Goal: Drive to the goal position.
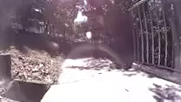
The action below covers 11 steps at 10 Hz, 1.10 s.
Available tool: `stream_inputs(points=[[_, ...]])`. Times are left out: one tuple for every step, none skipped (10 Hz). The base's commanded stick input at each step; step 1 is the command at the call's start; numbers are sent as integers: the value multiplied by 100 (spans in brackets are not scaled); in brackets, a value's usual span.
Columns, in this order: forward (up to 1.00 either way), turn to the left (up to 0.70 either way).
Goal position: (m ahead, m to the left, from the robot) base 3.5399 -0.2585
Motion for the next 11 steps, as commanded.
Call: stream_inputs(points=[[0, 0], [26, 0], [50, 0], [50, 0], [50, 0], [50, 0], [50, 0], [50, 0], [50, 0], [50, 0], [50, 0]])
